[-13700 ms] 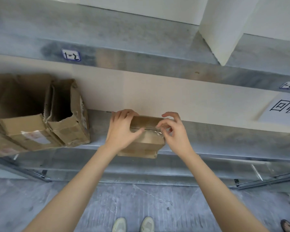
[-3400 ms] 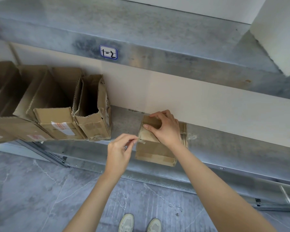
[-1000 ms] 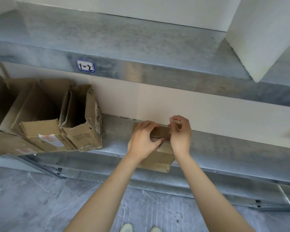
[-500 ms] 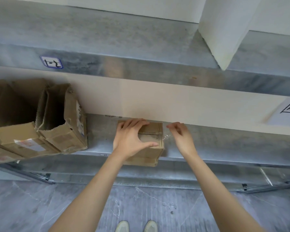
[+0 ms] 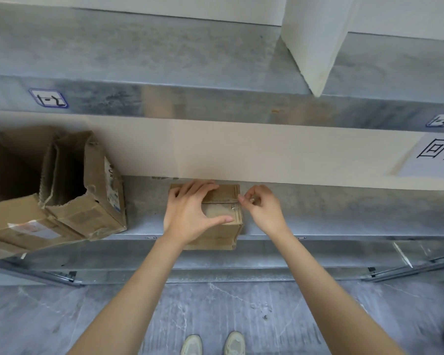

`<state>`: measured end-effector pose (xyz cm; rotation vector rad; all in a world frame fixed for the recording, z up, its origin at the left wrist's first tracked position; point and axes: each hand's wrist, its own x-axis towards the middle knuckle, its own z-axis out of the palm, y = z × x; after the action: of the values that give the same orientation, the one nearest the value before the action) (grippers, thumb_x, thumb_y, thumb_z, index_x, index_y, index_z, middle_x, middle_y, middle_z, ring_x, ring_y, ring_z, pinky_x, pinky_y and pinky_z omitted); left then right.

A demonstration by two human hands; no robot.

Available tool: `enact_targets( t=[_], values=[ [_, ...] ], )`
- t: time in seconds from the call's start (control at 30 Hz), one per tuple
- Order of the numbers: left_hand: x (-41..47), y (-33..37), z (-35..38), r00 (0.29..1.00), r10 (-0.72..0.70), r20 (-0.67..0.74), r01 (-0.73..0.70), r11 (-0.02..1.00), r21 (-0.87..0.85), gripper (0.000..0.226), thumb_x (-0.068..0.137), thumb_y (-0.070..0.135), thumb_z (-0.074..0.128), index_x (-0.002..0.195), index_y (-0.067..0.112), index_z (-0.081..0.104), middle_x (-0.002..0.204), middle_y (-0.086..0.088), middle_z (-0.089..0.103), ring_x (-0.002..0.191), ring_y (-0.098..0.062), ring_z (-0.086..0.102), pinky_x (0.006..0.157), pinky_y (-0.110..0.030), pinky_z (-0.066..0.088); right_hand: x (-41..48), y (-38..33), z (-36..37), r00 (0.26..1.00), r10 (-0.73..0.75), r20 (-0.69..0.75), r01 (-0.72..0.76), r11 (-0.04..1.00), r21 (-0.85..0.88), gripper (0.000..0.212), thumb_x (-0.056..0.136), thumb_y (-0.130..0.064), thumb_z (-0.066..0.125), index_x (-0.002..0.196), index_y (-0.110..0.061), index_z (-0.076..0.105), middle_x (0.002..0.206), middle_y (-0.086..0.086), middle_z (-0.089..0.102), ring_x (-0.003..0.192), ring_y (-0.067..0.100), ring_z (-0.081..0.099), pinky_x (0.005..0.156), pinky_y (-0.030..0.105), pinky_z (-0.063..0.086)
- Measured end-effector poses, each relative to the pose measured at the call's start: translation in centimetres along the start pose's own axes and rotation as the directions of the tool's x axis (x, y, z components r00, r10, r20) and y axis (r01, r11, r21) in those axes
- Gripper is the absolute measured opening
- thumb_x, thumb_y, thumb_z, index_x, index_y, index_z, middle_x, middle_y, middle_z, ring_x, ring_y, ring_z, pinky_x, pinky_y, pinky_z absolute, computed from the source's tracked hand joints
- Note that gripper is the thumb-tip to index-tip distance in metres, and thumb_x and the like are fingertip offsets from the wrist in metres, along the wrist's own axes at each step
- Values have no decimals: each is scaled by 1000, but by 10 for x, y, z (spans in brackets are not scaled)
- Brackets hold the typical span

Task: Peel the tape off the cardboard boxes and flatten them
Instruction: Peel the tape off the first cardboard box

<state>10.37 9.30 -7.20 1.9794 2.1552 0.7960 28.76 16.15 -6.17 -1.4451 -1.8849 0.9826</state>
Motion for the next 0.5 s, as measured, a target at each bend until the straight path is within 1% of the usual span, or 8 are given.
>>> enact_targets(
  t=[0.1,0.17,0.27,0.33,0.4,0.43,0.5],
  values=[
    [0,1,-2,1000,-5,15,5,1000,4,81,59,86,61,124,39,59,127,20,57,121,-6,47,93,-28,25,4,-3,1,1000,0,-31,1,1000,23,22,87,-21,70,74,-11,56,83,-2,51,65,7,46,57,11,34],
    [-1,1,-3,1000,-2,25,2,1000,2,81,59,87,60,124,39,58,127,21,56,121,-6,47,93,-28,25,10,-14,3,997,-8,-79,13,998,60,22,88,-22,69,75,-12,55,83,-3,49,64,5,46,58,14,33],
    [-1,1,-4,1000,-3,26,2,1000,9,80,60,89,58,123,39,59,127,21,57,121,-5,47,94,-29,27,20,-40,4,989,-53,-141,73,986,146,19,88,-17,69,77,-11,55,83,-3,51,64,-2,49,61,8,36],
    [1,0,-4,1000,-11,23,11,1000,1,80,61,89,58,122,38,60,127,21,58,123,-5,48,95,-28,26,21,-47,4,988,-87,-126,111,973,201,17,88,-15,69,78,-12,55,90,1,58,70,-6,51,65,7,37],
    [3,0,-4,999,-17,29,17,1000,-7,80,60,89,57,123,39,59,128,22,57,124,-5,47,96,-28,26,17,-42,3,994,-73,-84,93,963,255,17,89,-18,68,79,-17,55,101,2,62,81,0,55,69,7,39],
    [5,0,-3,999,-20,33,21,1000,-12,80,60,89,57,123,40,59,128,22,57,124,-5,47,96,-28,26,14,-37,2,996,-56,-67,73,956,283,16,90,-19,67,80,-21,54,106,1,63,88,6,58,71,8,41],
    [7,0,-2,999,-29,33,29,999,-19,80,60,88,59,124,40,58,129,21,57,125,-6,47,96,-28,25,8,-32,4,998,-32,-46,46,931,363,14,91,-16,66,83,-19,54,114,-3,63,95,12,62,77,12,44]
  ],
)
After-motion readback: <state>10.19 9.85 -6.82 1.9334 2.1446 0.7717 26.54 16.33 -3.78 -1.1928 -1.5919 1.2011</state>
